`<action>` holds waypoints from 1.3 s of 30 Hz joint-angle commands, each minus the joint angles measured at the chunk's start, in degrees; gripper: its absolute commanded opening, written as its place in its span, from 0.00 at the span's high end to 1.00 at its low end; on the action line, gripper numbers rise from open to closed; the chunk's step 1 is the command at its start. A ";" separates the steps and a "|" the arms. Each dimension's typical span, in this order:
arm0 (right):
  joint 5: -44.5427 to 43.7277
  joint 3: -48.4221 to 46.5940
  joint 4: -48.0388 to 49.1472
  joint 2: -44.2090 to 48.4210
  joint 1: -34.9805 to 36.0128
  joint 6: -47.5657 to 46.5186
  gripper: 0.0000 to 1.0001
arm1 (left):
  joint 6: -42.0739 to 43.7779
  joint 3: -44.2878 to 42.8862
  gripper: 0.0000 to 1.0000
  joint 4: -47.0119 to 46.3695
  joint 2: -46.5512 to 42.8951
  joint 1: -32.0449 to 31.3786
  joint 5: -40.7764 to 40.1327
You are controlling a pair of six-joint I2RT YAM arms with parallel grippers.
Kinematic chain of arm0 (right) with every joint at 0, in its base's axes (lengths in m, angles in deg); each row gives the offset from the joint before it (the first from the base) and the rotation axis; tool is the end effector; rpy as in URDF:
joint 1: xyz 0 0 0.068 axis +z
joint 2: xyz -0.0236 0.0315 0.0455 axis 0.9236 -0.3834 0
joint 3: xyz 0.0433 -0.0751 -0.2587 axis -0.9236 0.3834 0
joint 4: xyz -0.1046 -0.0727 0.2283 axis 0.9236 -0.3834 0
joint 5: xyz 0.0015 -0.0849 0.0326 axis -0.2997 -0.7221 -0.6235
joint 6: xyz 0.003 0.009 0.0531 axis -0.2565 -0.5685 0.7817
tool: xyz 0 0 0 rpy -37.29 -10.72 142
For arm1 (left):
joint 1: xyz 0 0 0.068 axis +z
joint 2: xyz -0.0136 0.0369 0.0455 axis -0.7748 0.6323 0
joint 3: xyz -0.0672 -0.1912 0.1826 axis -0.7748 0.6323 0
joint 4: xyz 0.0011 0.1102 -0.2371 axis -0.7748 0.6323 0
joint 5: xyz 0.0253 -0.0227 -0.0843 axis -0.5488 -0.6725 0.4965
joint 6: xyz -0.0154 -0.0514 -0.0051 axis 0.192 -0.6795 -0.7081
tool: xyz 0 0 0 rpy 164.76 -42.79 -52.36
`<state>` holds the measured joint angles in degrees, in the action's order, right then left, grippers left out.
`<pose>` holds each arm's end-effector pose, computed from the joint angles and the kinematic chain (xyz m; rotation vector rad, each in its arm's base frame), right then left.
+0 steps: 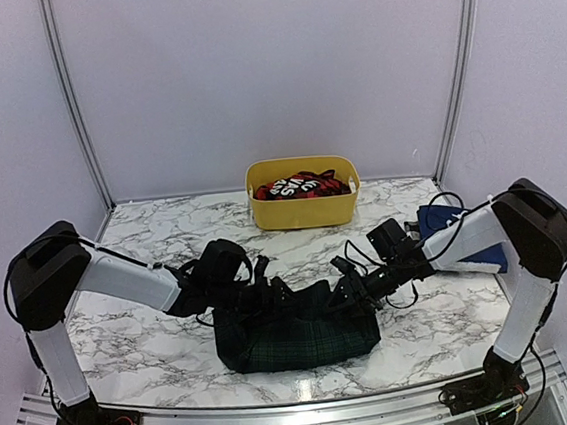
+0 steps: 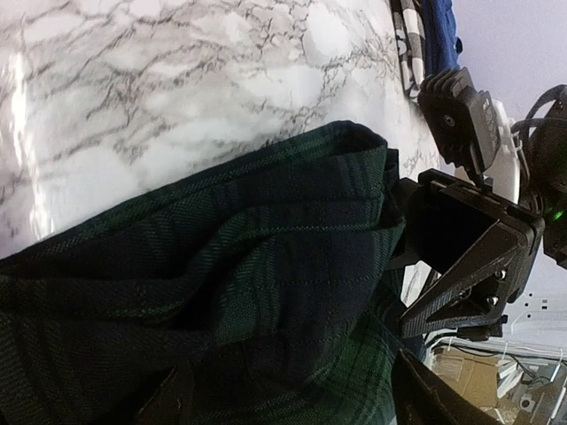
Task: Fold and stack the mixed laundry pile
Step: Smooth out the square-folded skirt at the center of the board.
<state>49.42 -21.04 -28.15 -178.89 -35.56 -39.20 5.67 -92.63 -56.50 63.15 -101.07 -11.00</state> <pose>0.2447 0.1845 0.1207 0.3706 -2.7249 -1.5115 0.2294 -0.2993 0.1428 0.1743 2.5166 -1.3935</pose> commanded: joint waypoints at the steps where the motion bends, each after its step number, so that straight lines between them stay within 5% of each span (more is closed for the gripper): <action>1: -10.79 -6.05 -5.12 -9.10 -1.97 -6.86 0.41 | 3.11 -3.91 0.21 1.67 8.55 3.56 -0.51; 5: -12.23 -16.28 -11.78 -10.47 -4.86 -12.30 0.41 | 6.69 -9.54 0.22 2.93 9.45 8.40 0.57; 11: -8.47 -27.01 -20.94 -3.56 -4.96 -14.78 0.39 | 14.85 -18.62 0.18 18.30 2.70 8.89 0.32; 18: -1.18 -19.26 -9.63 4.12 -0.33 -2.37 0.38 | 5.69 -9.53 0.17 13.35 -7.00 5.64 1.90; 28: 0.40 -5.24 6.92 -6.90 1.64 5.29 0.39 | -2.04 6.28 0.15 -1.06 -2.33 6.12 1.68; 35: 1.29 1.53 7.30 -4.37 -0.82 3.85 0.40 | 1.70 12.43 0.11 -0.78 -6.52 7.64 0.22; 39: 0.54 -4.11 -0.91 4.67 -0.87 0.91 0.39 | 12.47 6.24 0.01 12.46 -13.32 6.69 -4.20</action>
<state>54.07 -21.63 -18.51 -180.94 -35.36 -35.72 7.70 -82.86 -61.38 55.12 -94.60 -8.01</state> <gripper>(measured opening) 0.607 0.943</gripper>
